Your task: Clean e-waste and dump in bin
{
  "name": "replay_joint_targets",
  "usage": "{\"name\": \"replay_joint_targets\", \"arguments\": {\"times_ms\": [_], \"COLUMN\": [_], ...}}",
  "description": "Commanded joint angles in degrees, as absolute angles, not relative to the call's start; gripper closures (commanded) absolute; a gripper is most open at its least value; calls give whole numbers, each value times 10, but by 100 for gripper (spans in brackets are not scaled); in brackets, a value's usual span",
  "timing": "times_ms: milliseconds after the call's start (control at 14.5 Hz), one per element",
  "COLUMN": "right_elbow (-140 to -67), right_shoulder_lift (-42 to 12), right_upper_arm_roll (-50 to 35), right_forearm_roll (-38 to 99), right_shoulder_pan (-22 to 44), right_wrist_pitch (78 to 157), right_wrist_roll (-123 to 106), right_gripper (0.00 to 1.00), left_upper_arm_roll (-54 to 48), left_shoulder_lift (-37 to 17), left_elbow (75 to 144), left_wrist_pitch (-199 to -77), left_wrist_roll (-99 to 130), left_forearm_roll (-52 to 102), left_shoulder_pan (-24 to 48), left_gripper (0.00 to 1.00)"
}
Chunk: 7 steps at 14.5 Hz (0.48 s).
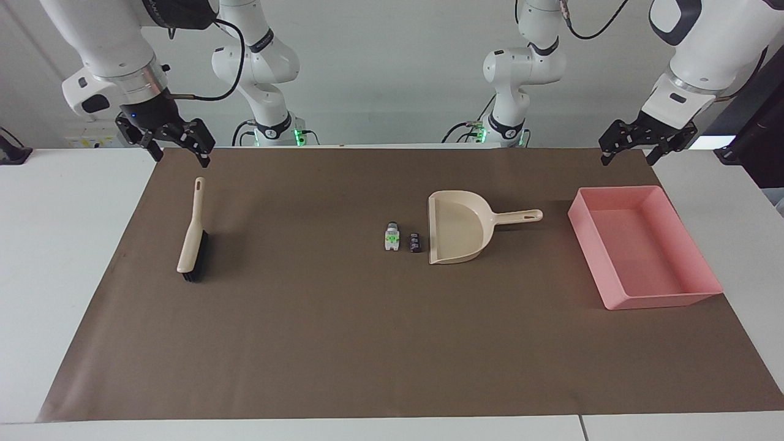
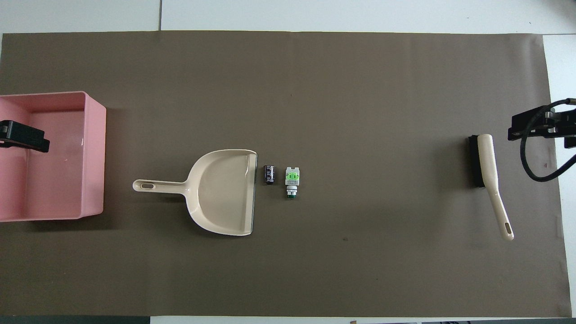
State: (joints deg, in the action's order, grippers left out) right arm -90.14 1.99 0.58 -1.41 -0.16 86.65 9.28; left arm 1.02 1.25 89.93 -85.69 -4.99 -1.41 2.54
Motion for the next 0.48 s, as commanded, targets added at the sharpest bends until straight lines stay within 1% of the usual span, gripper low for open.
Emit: {"name": "replay_joint_targets", "arguments": {"times_ms": [0, 414], "right_elbow": [-896, -906], "right_shoulder_lift": [18, 22], "right_upper_arm_roll": [4, 4], "right_forearm_roll": [-14, -13], "right_shoulder_pan": [-7, -7], "right_wrist_pitch": [861, 862], "right_wrist_roll": [83, 87], "right_gripper": [1, 1], "left_upper_arm_roll": [11, 11], "left_shoulder_lift": [19, 20], "left_elbow": [909, 910], "left_wrist_pitch": [-864, -867], "left_wrist_roll": [-45, -47], "left_forearm_roll": [-17, -17], "left_shoulder_pan": [28, 29], "left_gripper": [1, 1]}}
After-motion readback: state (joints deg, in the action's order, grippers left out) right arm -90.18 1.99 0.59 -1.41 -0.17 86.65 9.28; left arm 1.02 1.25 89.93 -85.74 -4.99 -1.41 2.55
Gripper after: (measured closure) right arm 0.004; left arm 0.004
